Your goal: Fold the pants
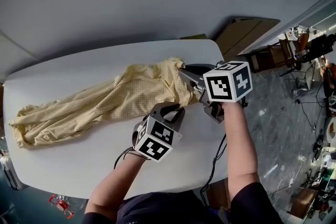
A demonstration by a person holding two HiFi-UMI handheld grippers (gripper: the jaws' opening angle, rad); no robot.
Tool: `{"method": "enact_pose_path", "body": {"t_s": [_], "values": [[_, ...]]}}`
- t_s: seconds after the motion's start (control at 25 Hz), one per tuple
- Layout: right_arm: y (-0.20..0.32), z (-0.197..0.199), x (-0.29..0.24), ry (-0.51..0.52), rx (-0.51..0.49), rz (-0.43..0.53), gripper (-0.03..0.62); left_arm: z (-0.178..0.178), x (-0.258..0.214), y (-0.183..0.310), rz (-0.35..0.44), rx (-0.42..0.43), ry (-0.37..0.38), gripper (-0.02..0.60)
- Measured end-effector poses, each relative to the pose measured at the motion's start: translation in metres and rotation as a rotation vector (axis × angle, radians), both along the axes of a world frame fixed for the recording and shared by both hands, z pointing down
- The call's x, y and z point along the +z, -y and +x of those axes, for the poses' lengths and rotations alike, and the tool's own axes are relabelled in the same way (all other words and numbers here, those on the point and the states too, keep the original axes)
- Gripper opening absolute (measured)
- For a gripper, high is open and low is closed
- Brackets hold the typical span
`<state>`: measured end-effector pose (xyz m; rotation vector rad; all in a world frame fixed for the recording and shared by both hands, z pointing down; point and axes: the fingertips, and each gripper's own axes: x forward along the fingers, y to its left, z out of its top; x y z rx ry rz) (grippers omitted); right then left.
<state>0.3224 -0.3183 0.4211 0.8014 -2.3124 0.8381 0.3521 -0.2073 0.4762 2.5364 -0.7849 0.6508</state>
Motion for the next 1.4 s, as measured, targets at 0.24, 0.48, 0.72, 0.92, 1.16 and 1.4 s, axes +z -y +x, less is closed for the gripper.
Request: {"method": "enact_pose_path", "body": {"t_s": [0.24,0.48,0.72,0.92,1.16,1.4], "values": [[-0.024,-0.066,-0.028,0.076,-0.064,-0.021,0.029,-0.035,-0.021,-0.013,0.059,-0.064,-0.079,0.063],[-0.047,-0.136,-0.045,0.093,-0.092,-0.014,0.029,-0.098,-0.044,-0.033,0.09,-0.119,-0.095,0.063],[-0.07,-0.215,-0.047,0.101,-0.109,-0.024,0.031,-0.185,-0.048,-0.057,0.052,-0.2,-0.06,0.064],[-0.086,-0.28,-0.028,0.086,-0.117,-0.056,0.031,-0.251,-0.048,-0.068,0.0,-0.258,-0.089,0.06],[-0.09,-0.325,0.006,0.03,-0.115,-0.039,0.036,-0.308,-0.029,-0.083,-0.044,-0.286,-0.007,0.078],[-0.105,-0.349,0.027,0.035,-0.166,-0.069,0.13,-0.342,-0.017,-0.092,-0.054,-0.308,0.041,0.084]]}}
